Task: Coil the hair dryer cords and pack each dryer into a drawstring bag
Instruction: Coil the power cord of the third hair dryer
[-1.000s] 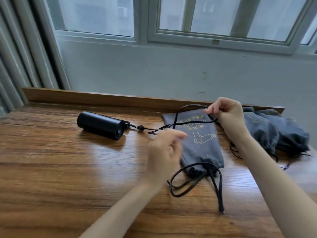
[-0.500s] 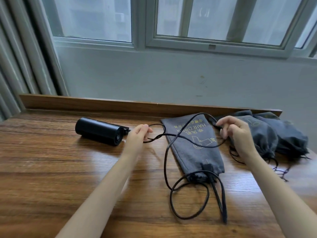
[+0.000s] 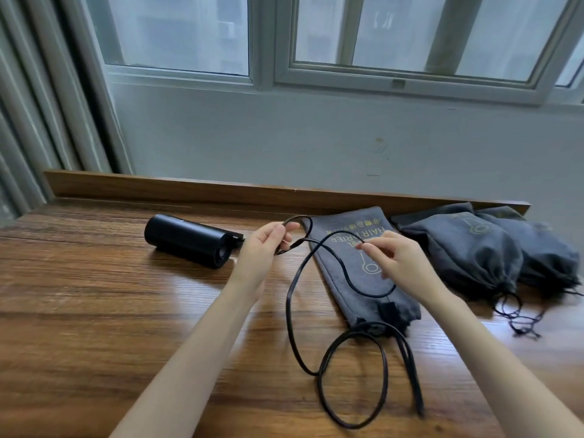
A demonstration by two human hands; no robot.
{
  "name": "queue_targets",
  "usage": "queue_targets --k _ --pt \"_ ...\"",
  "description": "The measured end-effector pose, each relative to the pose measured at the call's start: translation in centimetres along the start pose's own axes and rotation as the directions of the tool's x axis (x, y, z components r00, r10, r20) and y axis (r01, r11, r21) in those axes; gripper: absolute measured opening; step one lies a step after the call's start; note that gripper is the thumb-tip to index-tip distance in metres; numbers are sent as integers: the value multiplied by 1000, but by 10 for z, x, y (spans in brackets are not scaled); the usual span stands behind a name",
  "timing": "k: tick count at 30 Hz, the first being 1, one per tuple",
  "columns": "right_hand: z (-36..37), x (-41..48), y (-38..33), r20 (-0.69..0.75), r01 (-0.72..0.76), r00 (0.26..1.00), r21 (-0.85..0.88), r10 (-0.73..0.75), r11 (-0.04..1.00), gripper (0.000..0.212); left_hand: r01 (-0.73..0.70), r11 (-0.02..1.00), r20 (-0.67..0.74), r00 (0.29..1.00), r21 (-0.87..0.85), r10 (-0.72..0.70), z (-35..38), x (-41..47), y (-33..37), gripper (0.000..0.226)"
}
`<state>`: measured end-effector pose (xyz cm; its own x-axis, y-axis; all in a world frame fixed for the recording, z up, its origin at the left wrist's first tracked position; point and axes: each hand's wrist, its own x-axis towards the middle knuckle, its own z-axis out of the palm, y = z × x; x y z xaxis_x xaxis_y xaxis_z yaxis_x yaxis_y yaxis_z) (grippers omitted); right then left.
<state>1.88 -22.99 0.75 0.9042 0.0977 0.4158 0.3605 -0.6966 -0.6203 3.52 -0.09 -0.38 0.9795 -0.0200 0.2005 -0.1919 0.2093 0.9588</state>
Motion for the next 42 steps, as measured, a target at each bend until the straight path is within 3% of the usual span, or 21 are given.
queue_targets --k 5,9,14,16,19,21,23,25,26,30,34,35,37,39,40,42 --pt "23 8 -18 29 72 997 -118 -69 990 22 -95 981 141 987 172 71 9 -12 -1 25" --pt "39 10 -29 15 100 995 -2 -100 995 35 -159 945 265 961 285 82 13 -24 -4 23" --pt "47 8 -30 -45 128 991 155 -122 980 22 -226 916 396 915 331 82 18 -37 -9 23" --pt "47 6 -27 -72 123 991 221 -110 967 20 -243 907 353 928 344 115 17 -40 -13 24" --pt "43 3 -24 -76 153 988 258 -138 954 20 -250 868 130 968 429 215 16 -33 -15 19" --pt "41 1 -23 -68 188 982 262 -176 947 22 -287 760 95 953 583 287 15 -22 -15 29" --pt "39 0 -23 -54 223 975 239 -217 945 23 -340 518 233 937 785 261 17 -12 -14 34" --pt "39 -1 -22 -40 246 969 211 -243 946 24 -408 232 358 905 883 228 21 -7 -18 30" --pt "39 -2 -22 -38 251 968 206 -248 946 23 -420 175 375 895 890 241 22 -6 -19 26" --pt "40 -6 -19 -75 256 966 175 -246 951 17 -463 176 387 856 869 342 23 -3 -23 16" --pt "40 -6 -11 -63 221 975 128 -215 967 10 -588 125 500 765 799 407 15 -5 -27 14" --pt "40 -5 -8 -46 201 979 136 -197 970 11 -591 158 480 760 791 439 12 -6 -27 11" --pt "37 -6 -1 -6 176 984 199 -179 964 16 -474 387 290 848 791 444 5 -5 -26 13" --pt "33 -7 7 18 182 982 214 -190 960 21 -214 721 -27 951 660 307 -2 -2 -23 20" --pt "31 -9 10 25 178 982 188 -186 966 23 -94 846 -159 965 525 206 -6 1 -22 22" --pt "28 -14 18 70 157 983 135 -168 978 27 32 947 -298 952 321 68 -13 7 -20 23"
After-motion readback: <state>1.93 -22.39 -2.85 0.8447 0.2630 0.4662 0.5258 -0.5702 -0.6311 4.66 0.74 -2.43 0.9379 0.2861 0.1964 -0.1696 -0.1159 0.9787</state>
